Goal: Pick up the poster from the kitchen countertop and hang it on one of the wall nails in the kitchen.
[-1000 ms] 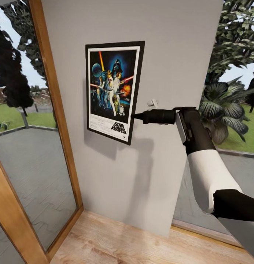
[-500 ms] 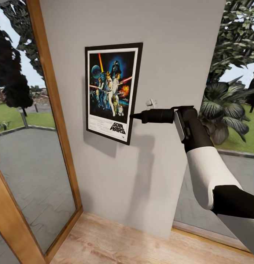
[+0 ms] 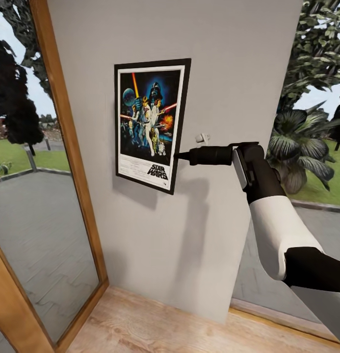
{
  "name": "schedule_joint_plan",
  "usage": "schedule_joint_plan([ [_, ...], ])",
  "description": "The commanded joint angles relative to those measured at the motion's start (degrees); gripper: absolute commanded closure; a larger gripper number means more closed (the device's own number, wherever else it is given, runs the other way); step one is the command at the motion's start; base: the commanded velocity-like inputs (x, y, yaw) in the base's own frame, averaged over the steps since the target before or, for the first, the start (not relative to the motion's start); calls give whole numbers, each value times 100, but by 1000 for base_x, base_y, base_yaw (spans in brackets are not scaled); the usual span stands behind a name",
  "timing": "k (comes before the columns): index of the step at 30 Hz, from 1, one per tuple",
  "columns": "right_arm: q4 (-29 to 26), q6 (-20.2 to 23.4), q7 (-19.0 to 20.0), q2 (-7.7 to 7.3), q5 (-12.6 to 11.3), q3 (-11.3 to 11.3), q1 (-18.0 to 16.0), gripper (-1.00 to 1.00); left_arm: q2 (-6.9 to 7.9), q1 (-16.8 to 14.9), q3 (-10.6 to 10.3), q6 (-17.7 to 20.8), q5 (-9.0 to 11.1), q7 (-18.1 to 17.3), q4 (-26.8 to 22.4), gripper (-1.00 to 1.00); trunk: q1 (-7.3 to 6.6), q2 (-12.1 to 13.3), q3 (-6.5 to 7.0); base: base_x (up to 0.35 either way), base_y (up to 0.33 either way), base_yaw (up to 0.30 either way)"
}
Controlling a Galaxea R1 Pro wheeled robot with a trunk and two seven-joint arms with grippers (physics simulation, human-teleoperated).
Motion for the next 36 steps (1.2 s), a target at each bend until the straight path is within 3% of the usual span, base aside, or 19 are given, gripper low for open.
schedule_joint_plan([
  [1,-4,37,38,3,35,-11,-2,100,-2,2,21,-4,25,-42,-4,-100,4,-2,-1,185,-101,0],
  [36,-84,-33,-40,37,43,-19,-23,100,-2,1,36,-4,25,-43,-9,-100,4,-2,-1,39,-8,0],
])
